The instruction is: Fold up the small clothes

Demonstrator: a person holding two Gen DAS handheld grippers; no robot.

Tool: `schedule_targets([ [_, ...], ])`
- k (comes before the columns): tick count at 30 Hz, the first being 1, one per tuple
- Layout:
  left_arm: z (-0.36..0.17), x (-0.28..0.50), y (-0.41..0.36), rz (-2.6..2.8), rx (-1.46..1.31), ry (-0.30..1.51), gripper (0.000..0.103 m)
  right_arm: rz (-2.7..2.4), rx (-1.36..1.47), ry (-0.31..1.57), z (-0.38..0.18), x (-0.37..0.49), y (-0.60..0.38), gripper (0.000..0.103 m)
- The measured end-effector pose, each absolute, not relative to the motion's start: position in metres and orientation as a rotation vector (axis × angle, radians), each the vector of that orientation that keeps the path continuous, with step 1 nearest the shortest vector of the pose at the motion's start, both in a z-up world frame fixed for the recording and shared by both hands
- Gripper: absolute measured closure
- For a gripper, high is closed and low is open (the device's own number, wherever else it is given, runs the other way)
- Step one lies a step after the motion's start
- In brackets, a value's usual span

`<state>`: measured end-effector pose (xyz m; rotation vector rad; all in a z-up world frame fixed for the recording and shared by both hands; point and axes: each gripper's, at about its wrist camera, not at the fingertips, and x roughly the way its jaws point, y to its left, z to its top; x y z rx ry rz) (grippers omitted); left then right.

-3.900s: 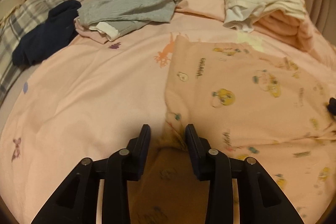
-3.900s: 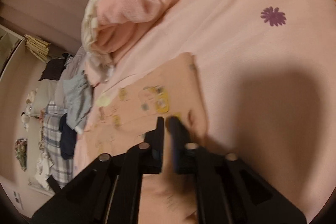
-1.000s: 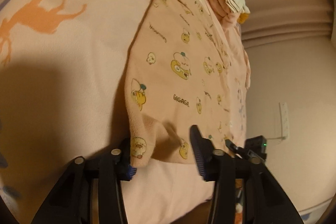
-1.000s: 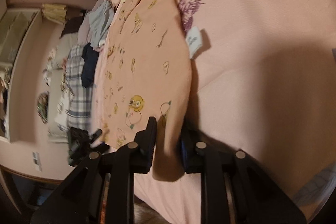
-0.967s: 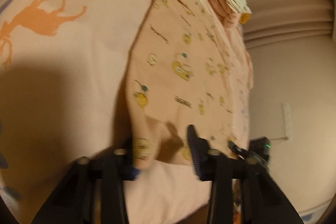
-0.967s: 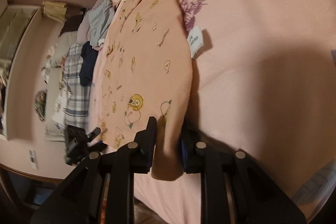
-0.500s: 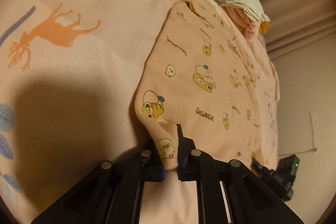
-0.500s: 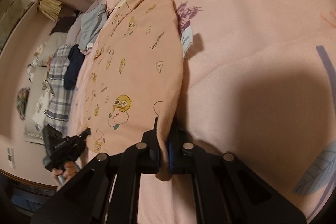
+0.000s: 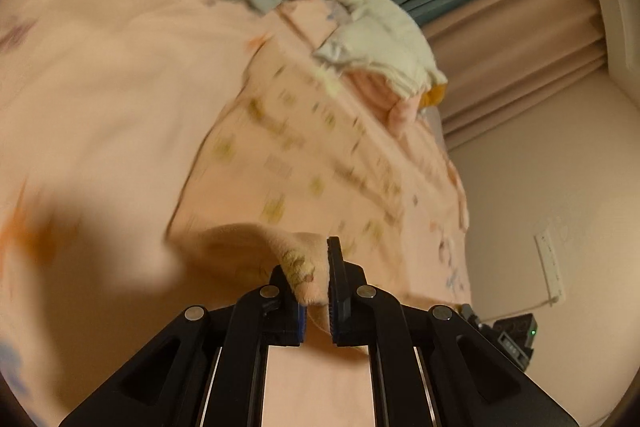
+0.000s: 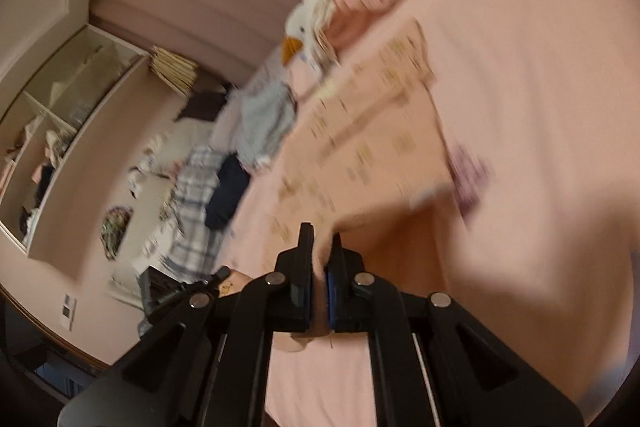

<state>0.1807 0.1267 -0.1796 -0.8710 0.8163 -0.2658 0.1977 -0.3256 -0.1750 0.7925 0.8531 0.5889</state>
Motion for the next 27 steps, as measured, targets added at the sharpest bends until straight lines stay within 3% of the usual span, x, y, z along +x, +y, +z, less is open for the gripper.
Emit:
schedule_targets([
  [5,-0.157,0.278,0.139,-0.226,-0.868,0.770,0.097,0.524,0.744,0.824,-0.147,0.295,-0.316,0.097],
  [8,-0.172,0.339,0.138,-0.107,-0.810,0.799,0.097,0.419,0.696,0.877,-0.152,0.369,-0.313,0.097],
  [13,-0.237,0.421,0.136,0.067,-0.777,0.880,0.097,0.224,0.667,1.027,-0.219,0.465,-0.309,0.097],
  [17,-0.255,0.433,0.142,0.061,-0.745,0.857,0.097,0.282,0.666,0.984,-0.261,0.481,-0.313,0.102],
  [20,-0.248,0.433,0.152,0.015,-0.740,0.896,0.097,0.366,0.687,0.952,-0.254,0.473,-0.324,0.092],
  [23,-0.216,0.413,0.161,0.115,-0.660,0.864,0.086,0.236,0.717,0.902,-0.216,0.458,-0.346,0.052],
  [25,-0.188,0.386,0.160,0.119,-0.588,0.744,0.067,0.279,0.691,0.752,-0.182,0.436,-0.354,0.052],
  [27,-0.171,0.368,0.143,0.099,-0.465,0.720,0.063,0.393,0.611,0.686,-0.149,0.417,-0.346,0.052],
])
